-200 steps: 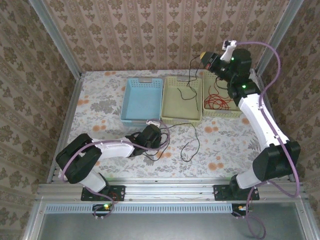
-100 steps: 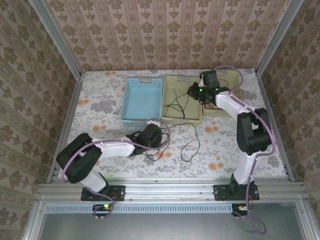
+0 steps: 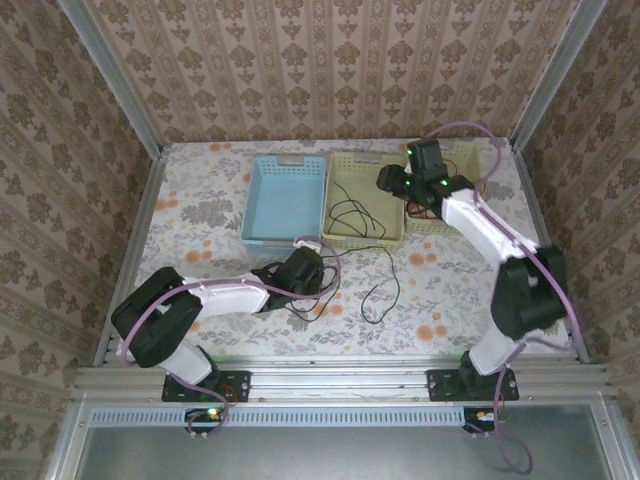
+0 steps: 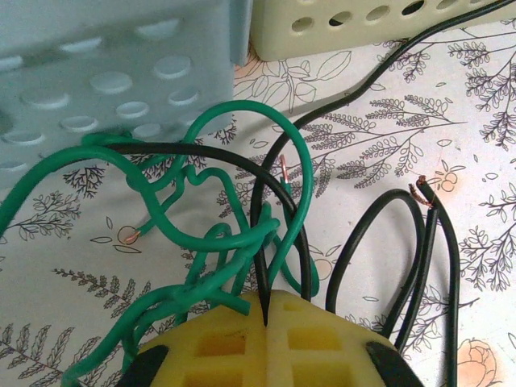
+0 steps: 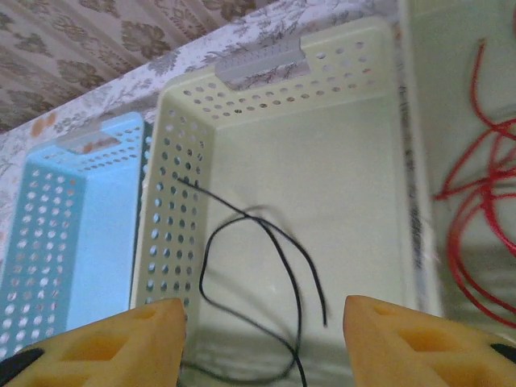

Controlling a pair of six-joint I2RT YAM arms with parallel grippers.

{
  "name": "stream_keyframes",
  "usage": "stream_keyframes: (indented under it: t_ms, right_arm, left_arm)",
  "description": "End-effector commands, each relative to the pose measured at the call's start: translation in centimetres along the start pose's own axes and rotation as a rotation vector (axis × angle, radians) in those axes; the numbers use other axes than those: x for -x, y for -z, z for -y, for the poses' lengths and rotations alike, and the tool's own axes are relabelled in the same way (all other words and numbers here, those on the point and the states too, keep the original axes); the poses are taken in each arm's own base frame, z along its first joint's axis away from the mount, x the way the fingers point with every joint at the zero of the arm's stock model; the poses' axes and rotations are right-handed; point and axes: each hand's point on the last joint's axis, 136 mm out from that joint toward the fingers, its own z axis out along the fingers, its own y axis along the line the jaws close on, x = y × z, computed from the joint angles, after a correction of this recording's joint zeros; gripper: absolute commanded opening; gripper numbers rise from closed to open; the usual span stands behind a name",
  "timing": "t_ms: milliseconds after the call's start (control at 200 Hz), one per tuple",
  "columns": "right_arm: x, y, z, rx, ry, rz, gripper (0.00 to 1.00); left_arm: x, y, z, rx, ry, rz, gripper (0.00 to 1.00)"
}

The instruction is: Untangle the cables

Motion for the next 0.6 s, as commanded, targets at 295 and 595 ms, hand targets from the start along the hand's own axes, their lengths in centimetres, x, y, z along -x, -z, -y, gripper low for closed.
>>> stream_keyframes:
  t_ms: [295,595]
  right_arm:
    - [-15.6,3.4,3.2,-0.024,0.212,-0.301,0.53]
    - [-18.1,-0.9,8.4,-0.288,0.278,-0.414,0.50]
  left_arm:
    - [1.7,1.3,1.5,-0.109,-0.019,0.066,0.00]
    - [2.0,1.8,2.5,-0.162,-0.037,0.069,0.00]
